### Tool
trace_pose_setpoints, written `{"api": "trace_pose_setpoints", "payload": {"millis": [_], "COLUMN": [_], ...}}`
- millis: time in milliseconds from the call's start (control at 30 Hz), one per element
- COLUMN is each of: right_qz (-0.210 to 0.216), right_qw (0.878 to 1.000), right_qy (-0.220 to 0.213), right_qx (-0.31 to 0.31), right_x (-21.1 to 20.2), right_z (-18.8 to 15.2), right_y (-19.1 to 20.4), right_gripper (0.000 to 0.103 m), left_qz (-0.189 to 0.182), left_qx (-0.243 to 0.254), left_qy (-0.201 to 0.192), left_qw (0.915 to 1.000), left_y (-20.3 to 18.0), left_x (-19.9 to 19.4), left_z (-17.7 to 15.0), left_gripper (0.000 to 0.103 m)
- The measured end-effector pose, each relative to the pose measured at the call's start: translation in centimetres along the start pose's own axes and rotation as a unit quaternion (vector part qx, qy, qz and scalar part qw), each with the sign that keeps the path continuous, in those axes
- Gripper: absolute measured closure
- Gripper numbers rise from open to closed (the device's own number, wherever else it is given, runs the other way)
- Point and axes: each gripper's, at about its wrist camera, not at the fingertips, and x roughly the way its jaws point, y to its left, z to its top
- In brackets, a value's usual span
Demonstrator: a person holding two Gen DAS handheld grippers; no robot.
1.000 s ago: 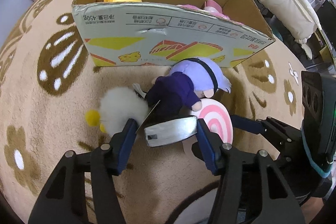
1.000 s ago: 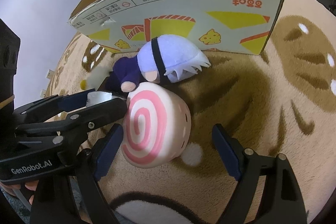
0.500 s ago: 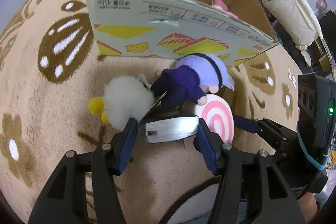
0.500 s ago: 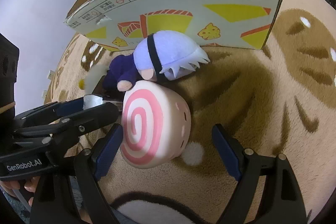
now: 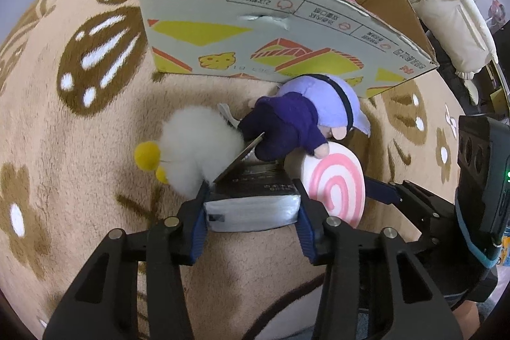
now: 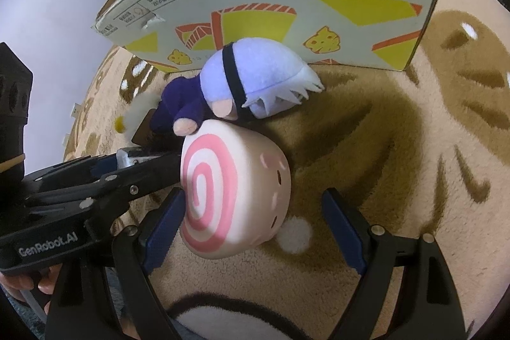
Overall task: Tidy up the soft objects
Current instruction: 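Grasp the dark tissue pack with the left tool while the right tool grasps the pink swirl cushion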
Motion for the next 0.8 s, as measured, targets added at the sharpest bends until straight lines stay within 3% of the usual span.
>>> {"api": "trace_pose_setpoints", "payload": {"millis": [333,500,633,800], "right_qz": [0.01,0.012,0.025,0.016], "right_qw": [1.0,1.0,1.0,1.0], "right_qy": [0.005,-0.005,-0.015,-0.019], "right_qx": [0.008,0.012,0.003,-0.004], "right_x": [0.4,-0.2,-0.8,-1.0], "right_z": [0.1,0.0,-0.2,-0.3], "right_y": [-0.2,-0.4,-0.1,0.3], "right_gripper": [0.012,0.023,0.044,0.051], "left_qz": [0.009,0.012,0.04,0.059], "left_qx": [-0.009,-0.025,-0.011,-0.004], "left_qy": [-0.001,-0.009,-0.02,-0.026], "left_qw": [0.9999,0.9996,0.999,0.9979], "left_y": [0.6,1.7,1.9,2.2], "left_x": [-0.7,-1.3,-1.9,-2.2], "left_z": [-0.3,-0.4,-0.5,-0.7], "left_gripper": [0.058,0.058,0.058,0.058]}}
